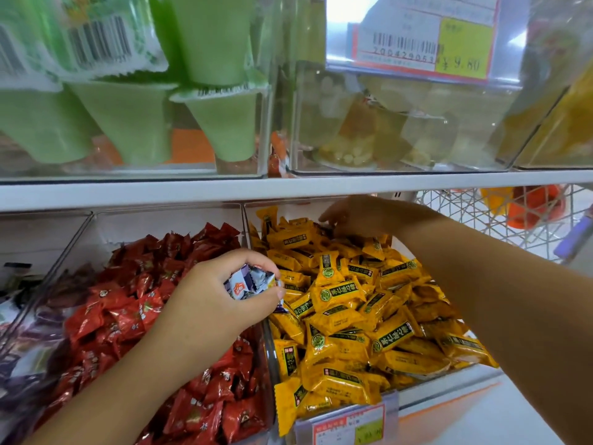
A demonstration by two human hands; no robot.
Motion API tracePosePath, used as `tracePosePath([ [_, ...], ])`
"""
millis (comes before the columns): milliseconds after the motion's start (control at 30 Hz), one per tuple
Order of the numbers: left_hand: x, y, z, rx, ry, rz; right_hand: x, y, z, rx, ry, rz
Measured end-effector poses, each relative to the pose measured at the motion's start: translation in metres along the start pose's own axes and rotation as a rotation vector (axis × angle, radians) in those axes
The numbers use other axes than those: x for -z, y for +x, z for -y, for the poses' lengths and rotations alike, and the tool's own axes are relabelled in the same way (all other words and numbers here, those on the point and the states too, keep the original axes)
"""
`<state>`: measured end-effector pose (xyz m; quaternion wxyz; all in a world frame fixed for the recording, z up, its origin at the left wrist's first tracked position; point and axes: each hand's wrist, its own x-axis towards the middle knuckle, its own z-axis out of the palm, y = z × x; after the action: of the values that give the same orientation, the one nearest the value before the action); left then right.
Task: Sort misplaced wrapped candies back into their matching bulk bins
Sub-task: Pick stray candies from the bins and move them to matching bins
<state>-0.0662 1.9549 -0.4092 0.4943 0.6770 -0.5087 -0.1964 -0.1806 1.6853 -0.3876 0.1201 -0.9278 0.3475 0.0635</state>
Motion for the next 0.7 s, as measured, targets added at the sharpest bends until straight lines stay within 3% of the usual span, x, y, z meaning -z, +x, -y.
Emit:
tracePosePath([
  [233,0.0,0.0,0.0,-0.003,-0.007,0.004,0.0,0.006,0.027,-0.07,-0.164,0.151],
  [500,0.0,0.0,0.001,-0.005,-0.019,0.011,-0.005,0.005,0.017,0.007,-0.047,0.09],
  [700,-0.002,0.002,0.002,-0.003,-0.008,0.006,-0.017,0.01,0.018,0.046,-0.087,0.075],
])
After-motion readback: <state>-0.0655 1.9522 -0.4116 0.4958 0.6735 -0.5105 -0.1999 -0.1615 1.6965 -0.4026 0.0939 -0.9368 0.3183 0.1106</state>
